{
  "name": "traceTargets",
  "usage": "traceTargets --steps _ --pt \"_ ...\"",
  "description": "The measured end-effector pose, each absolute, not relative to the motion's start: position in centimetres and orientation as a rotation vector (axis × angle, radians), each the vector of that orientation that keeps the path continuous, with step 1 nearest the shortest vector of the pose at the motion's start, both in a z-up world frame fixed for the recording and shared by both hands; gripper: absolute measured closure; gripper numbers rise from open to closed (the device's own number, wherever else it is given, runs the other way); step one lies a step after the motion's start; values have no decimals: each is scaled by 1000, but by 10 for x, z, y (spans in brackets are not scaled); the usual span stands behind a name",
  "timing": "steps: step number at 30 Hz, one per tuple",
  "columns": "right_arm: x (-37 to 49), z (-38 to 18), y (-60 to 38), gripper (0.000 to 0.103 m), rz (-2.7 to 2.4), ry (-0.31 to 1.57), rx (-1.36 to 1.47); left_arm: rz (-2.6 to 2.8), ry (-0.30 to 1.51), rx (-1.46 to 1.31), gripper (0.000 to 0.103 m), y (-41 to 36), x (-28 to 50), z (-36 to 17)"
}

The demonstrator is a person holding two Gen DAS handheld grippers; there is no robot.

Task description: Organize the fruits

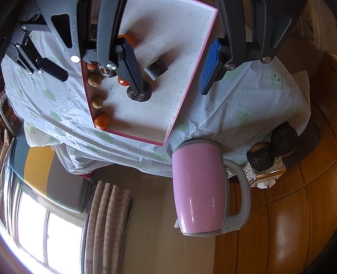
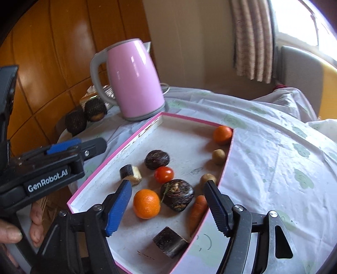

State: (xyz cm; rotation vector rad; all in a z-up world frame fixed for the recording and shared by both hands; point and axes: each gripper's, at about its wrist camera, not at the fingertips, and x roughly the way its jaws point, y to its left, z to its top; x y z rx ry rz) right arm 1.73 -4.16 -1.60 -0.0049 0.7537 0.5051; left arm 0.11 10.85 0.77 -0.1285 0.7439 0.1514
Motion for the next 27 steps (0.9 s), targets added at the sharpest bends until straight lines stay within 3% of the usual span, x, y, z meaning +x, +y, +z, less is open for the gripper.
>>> traceTargets --steps 6,20,24,27 --pt "11 -8 -54 23 393 704 6 135 732 -124 47 101 -6 11" --pt "6 -4 -70 21 318 680 20 119 721 -108 47 87 -16 15" --pt "4 -3 -71 20 315 674 12 122 707 -106 33 85 -17 19" --pt "3 -3 -72 20 314 674 12 128 686 -99 33 83 -19 22"
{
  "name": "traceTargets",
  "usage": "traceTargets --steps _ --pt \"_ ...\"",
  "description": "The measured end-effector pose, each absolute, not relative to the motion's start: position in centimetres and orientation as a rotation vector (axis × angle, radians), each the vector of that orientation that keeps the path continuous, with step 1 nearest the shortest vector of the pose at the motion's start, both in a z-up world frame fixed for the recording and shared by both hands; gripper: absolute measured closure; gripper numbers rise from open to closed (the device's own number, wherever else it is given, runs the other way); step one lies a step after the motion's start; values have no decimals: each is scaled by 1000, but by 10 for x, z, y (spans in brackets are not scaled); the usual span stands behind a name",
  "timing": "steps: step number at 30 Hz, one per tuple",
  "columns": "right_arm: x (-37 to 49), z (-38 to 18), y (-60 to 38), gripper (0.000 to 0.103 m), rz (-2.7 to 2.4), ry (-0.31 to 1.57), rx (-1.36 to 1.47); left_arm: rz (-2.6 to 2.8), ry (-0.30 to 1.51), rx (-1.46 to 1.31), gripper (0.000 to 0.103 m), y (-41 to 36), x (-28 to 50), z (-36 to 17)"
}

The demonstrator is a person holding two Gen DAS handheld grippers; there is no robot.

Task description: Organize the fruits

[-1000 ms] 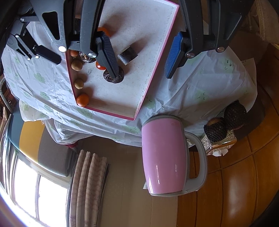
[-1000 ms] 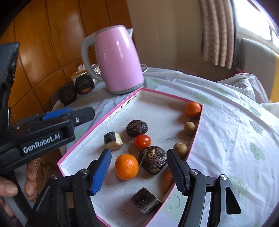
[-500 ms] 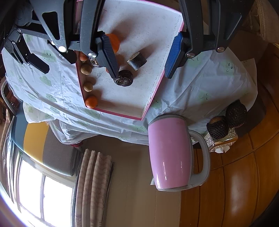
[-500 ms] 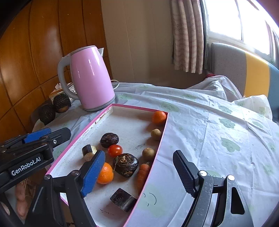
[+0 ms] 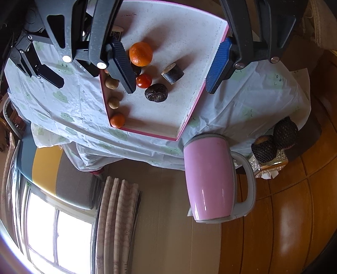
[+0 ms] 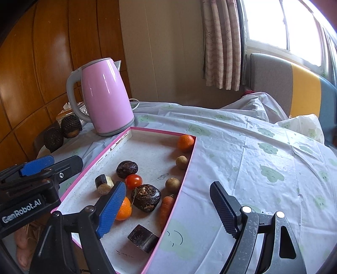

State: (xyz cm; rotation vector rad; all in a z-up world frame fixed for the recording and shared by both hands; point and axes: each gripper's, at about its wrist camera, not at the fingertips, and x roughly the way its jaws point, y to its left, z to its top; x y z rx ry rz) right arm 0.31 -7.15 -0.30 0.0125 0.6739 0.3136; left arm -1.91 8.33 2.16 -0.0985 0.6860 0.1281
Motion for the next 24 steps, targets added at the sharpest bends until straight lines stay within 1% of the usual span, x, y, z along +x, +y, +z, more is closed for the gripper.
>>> traceTargets --steps 4,6,24 --pt "3 -3 -72 20 309 672 8 189 695 -83 32 80 -18 21" --pt "3 -4 -72 20 309 672 7 220 706 -64 27 80 -16 20" --pt "1 -3 -75 19 302 665 8 230 667 -53 27 76 -22 24"
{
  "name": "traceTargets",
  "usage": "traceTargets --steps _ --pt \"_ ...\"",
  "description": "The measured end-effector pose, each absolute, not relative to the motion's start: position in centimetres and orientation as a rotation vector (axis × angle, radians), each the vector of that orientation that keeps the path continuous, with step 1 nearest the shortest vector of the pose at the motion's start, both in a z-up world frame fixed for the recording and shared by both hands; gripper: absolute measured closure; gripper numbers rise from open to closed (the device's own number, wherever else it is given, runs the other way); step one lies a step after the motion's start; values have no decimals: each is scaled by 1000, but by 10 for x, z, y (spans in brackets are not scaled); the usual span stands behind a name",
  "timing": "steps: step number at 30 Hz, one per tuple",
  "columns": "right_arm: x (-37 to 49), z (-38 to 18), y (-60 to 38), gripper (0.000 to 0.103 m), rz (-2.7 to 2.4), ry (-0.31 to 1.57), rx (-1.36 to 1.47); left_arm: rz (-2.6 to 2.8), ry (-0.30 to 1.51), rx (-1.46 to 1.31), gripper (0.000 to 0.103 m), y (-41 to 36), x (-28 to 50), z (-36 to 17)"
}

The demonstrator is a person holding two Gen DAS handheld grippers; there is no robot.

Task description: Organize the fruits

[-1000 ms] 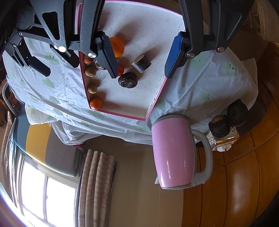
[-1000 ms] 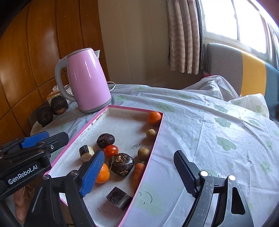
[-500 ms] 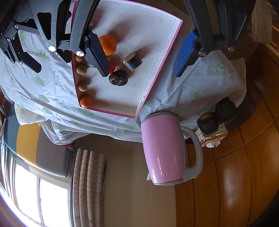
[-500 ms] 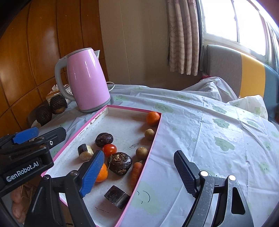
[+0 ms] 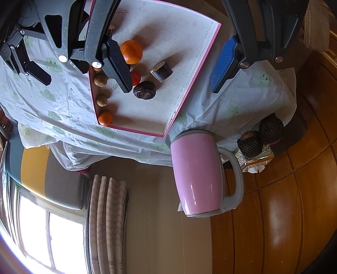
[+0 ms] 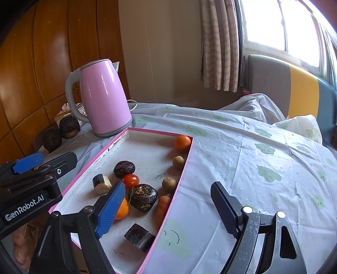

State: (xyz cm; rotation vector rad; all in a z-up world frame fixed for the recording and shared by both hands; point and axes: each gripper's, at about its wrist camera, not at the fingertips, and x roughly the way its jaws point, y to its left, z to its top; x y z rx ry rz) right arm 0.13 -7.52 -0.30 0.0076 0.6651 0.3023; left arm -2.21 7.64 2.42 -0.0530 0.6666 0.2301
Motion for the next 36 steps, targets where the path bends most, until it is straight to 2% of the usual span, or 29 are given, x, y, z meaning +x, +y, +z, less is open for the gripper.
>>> traceTargets --steps 30,33,36 --pt "3 -9 -74 18 305 676 0 214 677 -54 27 77 -21 23" --pt "3 -9 -74 18 303 675 -2 219 647 -47 34 77 -24 25" --pt "3 -12 -76 18 300 679 1 213 640 -49 34 78 -24 27"
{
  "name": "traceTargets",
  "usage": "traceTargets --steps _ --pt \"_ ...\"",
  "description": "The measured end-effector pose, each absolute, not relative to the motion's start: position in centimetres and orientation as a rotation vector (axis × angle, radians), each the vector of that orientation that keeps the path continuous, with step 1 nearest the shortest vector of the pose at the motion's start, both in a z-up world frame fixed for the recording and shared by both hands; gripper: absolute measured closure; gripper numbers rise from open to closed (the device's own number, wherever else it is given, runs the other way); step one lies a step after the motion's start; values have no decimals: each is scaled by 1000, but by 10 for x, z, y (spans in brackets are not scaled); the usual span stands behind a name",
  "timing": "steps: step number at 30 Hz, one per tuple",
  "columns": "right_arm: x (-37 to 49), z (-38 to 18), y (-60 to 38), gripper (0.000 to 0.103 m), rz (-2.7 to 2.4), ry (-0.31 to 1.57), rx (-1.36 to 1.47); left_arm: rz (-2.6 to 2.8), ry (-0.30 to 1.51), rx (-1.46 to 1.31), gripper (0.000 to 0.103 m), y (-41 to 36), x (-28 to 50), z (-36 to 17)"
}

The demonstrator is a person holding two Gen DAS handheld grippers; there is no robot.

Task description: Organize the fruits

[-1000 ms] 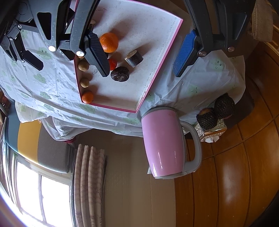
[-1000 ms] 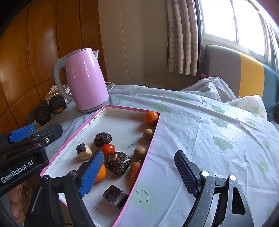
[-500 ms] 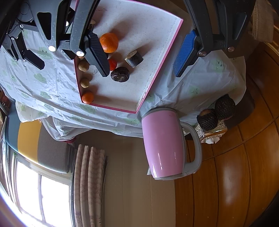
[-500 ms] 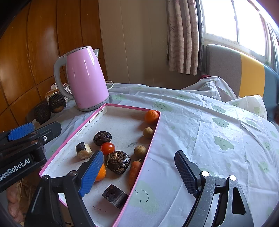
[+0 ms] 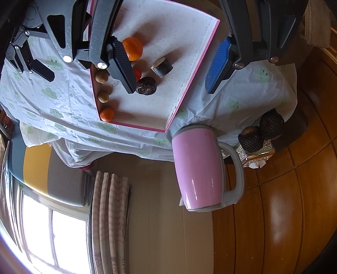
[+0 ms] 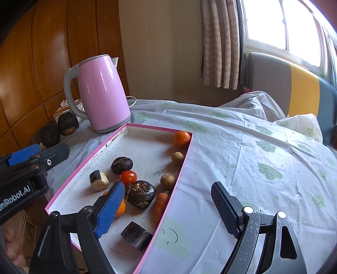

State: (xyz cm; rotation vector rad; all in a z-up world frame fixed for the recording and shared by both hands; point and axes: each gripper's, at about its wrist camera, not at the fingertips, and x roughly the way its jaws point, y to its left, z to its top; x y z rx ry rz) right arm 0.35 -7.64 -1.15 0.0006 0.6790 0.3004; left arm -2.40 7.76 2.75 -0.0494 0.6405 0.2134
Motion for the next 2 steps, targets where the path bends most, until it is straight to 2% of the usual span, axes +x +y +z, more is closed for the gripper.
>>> traceTargets --steps 2 --pt "4 -12 -79 18 294 678 2 188 662 -65 34 78 -22 26"
